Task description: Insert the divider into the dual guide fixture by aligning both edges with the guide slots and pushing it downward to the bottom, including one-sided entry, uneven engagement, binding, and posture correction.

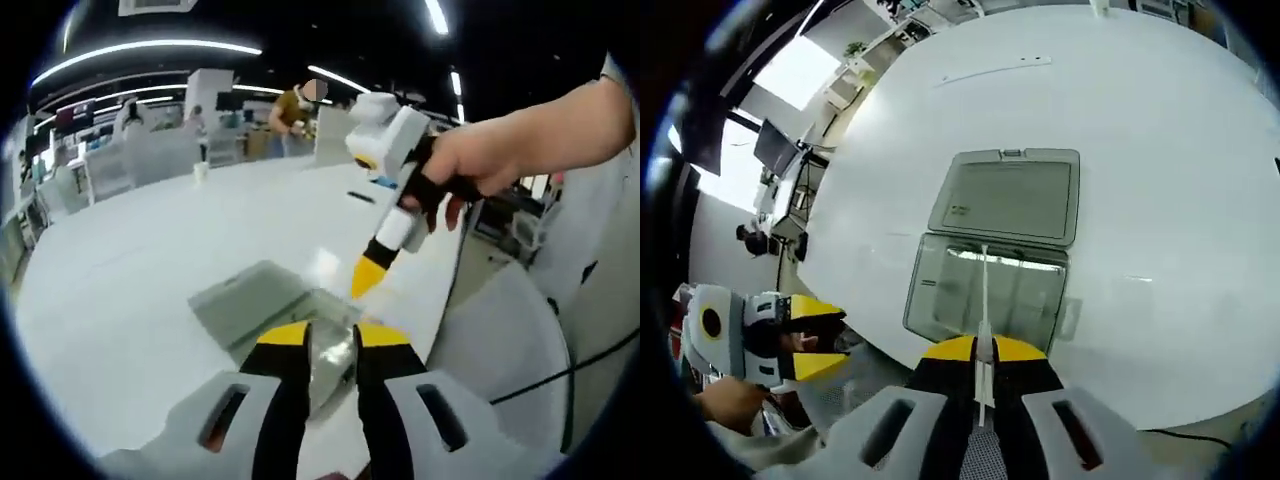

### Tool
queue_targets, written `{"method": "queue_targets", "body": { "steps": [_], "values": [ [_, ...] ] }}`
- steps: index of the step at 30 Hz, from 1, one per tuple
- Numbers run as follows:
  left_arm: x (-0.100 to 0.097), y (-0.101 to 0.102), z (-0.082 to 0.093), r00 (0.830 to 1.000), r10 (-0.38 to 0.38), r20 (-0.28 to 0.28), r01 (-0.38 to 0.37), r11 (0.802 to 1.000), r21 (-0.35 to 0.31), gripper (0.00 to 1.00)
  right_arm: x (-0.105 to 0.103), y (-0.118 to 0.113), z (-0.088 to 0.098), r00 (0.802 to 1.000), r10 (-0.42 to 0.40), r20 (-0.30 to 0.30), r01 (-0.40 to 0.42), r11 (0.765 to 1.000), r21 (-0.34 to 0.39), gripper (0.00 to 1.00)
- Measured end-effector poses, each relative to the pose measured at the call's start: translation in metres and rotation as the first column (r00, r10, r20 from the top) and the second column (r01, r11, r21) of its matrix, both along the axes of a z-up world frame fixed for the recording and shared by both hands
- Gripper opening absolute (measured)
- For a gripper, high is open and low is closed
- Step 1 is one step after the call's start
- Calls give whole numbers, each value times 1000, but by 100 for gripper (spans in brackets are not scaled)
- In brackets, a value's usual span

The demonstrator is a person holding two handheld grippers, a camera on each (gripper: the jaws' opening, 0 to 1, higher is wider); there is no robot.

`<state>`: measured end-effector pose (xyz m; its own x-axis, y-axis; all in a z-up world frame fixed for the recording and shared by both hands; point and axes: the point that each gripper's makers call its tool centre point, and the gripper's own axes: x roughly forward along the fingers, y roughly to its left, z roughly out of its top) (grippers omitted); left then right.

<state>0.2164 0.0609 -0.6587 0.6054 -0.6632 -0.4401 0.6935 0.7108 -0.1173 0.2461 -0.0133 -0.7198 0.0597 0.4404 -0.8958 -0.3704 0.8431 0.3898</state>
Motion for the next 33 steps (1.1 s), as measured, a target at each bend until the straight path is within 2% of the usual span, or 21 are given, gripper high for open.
{"method": "queue_targets", "body": {
  "steps": [4, 11, 14, 15, 16, 17, 19, 24, 29, 33],
  "values": [
    [1, 0, -2, 1000, -8, 11, 8, 999, 35, 19, 4, -1, -1, 1000, 9, 18, -8, 1000, -26, 0],
    [2, 1, -5, 1000, 0, 14, -1, 998, 65, 28, 6, 0, -6, 1000, -2, -6, 1, 998, -55, 0],
    [1, 2, -9, 1000, 7, 11, -8, 996, 88, 34, 3, 1, -9, 999, -22, -42, 19, 998, -61, 0],
    [1, 2, -9, 1000, 9, 11, -10, 996, 90, 37, -2, 1, -9, 995, -54, -84, 48, 996, -69, 0],
    [1, 3, -10, 1000, 13, 14, -14, 995, 96, 38, -1, 4, -9, 997, -40, -71, 36, 998, -55, 0],
    [1, 3, -10, 1000, 13, 14, -14, 995, 98, 39, -3, 4, -10, 994, -50, -93, 45, 997, -58, 0],
    [1, 3, -9, 1000, 15, 15, -16, 995, 98, 39, -2, 5, -11, 995, -48, -85, 43, 997, -62, 0],
    [1, 7, -11, 1000, 28, 13, -29, 994, 104, 43, -4, 7, -12, 990, -78, -115, 69, 994, -82, 0],
    [0, 9, -14, 999, 40, 3, -40, 993, 111, 52, -2, 9, -13, 990, -75, -118, 63, 992, -106, 0],
    [-1, 9, -16, 999, 44, -2, -43, 992, 116, 55, -1, 8, -13, 990, -81, -119, 66, 990, -121, 0]
  ]
}}
